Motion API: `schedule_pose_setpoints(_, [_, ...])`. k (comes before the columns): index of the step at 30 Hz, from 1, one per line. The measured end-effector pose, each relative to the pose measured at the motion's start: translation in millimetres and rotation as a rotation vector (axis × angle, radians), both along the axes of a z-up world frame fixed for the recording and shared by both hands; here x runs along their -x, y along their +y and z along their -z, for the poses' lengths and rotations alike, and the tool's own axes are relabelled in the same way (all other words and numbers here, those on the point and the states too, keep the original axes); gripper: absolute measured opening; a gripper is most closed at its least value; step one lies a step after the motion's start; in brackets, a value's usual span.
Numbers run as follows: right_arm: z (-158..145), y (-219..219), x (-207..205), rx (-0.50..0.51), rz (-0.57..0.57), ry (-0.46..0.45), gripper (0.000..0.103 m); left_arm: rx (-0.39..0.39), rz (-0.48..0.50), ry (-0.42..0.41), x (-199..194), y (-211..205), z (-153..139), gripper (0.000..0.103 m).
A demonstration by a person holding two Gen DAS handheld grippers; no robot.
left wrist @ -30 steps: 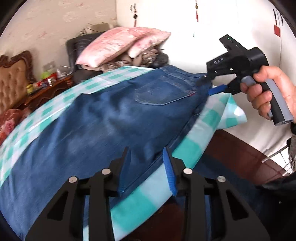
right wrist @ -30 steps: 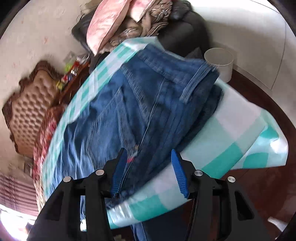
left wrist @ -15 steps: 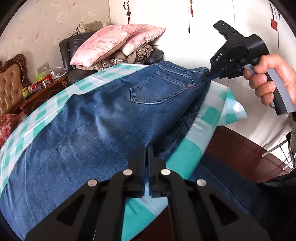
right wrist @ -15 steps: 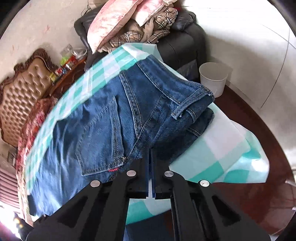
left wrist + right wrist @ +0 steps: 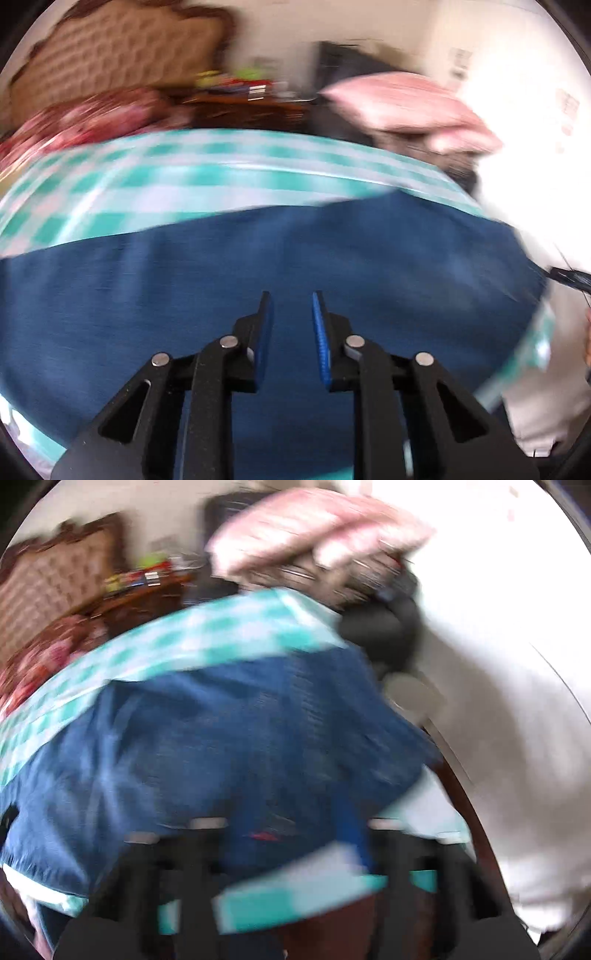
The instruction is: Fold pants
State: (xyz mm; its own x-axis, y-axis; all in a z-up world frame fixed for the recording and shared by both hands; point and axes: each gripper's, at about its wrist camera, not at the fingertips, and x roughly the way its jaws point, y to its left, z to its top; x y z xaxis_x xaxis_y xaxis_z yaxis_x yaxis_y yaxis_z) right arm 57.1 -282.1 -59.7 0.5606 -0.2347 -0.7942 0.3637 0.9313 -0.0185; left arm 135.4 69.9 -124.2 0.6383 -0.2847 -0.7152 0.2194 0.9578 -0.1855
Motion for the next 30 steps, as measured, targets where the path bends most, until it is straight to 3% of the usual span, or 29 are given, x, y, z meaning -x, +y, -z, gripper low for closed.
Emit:
schedule_pose_setpoints(3, [-3.2, 48.2, -35.4, 0.004, -0.163, -0.004, 0.068, -0.103, -0.082, 0.069, -30.0, 51.0, 19.3, 0.021])
schedule_pose_setpoints(7, [0.0, 116.1, -81.7, 0.034, -0.345, -0.006, 0.076, -0.128, -0.201, 0.088, -42.7, 129.2, 22.7, 0.019])
schedule_pose_setpoints(9, [2.0, 144.1, -100.9, 0.045, -0.396, 0.002, 0.076, -0.146, -0.271, 0.083, -43.1, 169.9, 19.1, 0.024])
schedule_pose_setpoints(12, [9.1, 190.0, -127.6, -0.016, -0.495, 0.012, 0.075, -0.170, -0.421, 0.100, -39.0, 245.3, 17.5, 0.026])
schedule_pose_setpoints(14, [14.1, 219.5, -139.1, -0.020, -0.554, 0.011, 0.072, -0.188, -0.545, 0.099, -24.8, 297.1, 11.4, 0.028])
schedule_pose_setpoints(15, [18.5, 238.9, -145.7, -0.015, -0.591, 0.013, 0.066, -0.181, -0.603, 0.089, -14.5, 319.3, 5.5, 0.028])
schedule_pose_setpoints(17, [28.9, 266.9, -159.5, 0.011, -0.639, 0.023, 0.056, -0.116, -0.692, 0.043, 15.4, 359.7, -14.2, 0.034])
schedule_pose_setpoints(18, [32.3, 278.4, -162.8, 0.022, -0.648, 0.027, 0.051, -0.083, -0.717, 0.020, 33.3, 371.5, -22.5, 0.042])
schedule_pose_setpoints(19, [40.3, 285.8, -171.9, 0.041, -0.647, 0.043, 0.047, -0.057, -0.728, 0.007, 45.2, 380.1, -26.8, 0.045])
schedule_pose_setpoints(21, [55.5, 290.4, -183.9, 0.062, -0.625, 0.080, 0.029, 0.026, -0.729, 0.004, 72.4, 391.4, -28.8, 0.045])
schedule_pose_setpoints(25, [71.3, 287.8, -194.5, 0.079, -0.591, 0.058, 0.028, 0.122, -0.658, 0.015, 99.7, 378.8, -17.9, 0.045])
schedule_pose_setpoints(30, [69.3, 292.7, -195.4, 0.109, -0.547, 0.061, 0.028, 0.074, -0.622, 0.061, 81.3, 357.2, 11.3, 0.043])
